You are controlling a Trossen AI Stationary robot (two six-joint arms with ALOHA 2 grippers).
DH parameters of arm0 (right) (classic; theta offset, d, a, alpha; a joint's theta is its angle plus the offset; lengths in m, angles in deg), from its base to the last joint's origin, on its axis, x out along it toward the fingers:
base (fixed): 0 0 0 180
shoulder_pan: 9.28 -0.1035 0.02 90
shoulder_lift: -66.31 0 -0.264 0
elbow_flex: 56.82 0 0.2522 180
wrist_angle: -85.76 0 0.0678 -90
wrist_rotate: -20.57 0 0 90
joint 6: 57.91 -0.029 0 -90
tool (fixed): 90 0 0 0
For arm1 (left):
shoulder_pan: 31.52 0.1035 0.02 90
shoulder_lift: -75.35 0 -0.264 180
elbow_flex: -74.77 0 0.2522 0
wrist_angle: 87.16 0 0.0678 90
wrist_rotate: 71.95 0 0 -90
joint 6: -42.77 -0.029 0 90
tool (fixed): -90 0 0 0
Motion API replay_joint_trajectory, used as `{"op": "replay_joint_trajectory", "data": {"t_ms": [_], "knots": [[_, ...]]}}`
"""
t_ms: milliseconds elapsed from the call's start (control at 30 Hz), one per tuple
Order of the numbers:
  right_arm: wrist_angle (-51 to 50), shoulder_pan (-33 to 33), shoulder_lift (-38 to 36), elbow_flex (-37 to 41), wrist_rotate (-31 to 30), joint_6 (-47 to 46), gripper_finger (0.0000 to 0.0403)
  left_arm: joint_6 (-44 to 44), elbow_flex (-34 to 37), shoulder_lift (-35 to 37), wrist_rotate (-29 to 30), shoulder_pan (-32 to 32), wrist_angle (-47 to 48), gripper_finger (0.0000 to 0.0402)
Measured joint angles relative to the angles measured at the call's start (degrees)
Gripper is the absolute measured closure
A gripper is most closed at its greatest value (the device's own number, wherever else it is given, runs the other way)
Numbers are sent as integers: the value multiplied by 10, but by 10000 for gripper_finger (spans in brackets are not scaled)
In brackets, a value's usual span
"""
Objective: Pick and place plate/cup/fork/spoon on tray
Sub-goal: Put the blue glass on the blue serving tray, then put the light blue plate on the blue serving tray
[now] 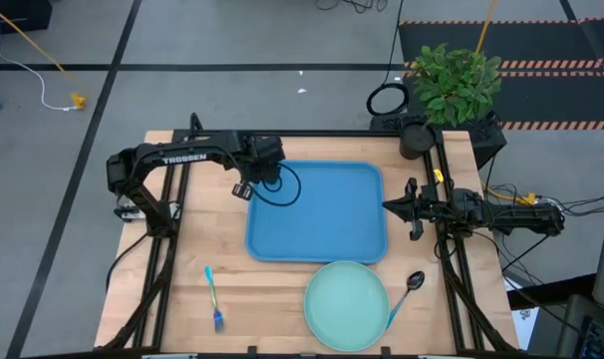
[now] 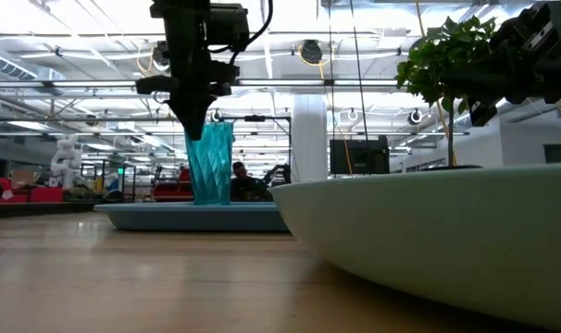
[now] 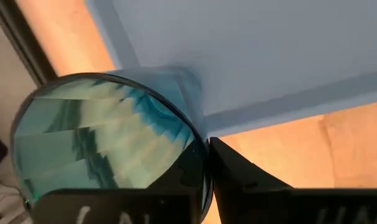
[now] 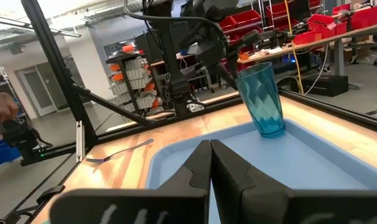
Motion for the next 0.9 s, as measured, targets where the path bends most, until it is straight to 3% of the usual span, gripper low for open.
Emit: {"op": "replay_joint_trajectory", "data": {"t_ms": [300, 900], "knots": [[0, 0, 0, 0, 0, 0, 403, 6, 0, 0, 1, 13, -11, 326], [19, 0, 4, 0, -12, -52, 403, 47, -31, 40, 29, -24, -21, 322]]}}
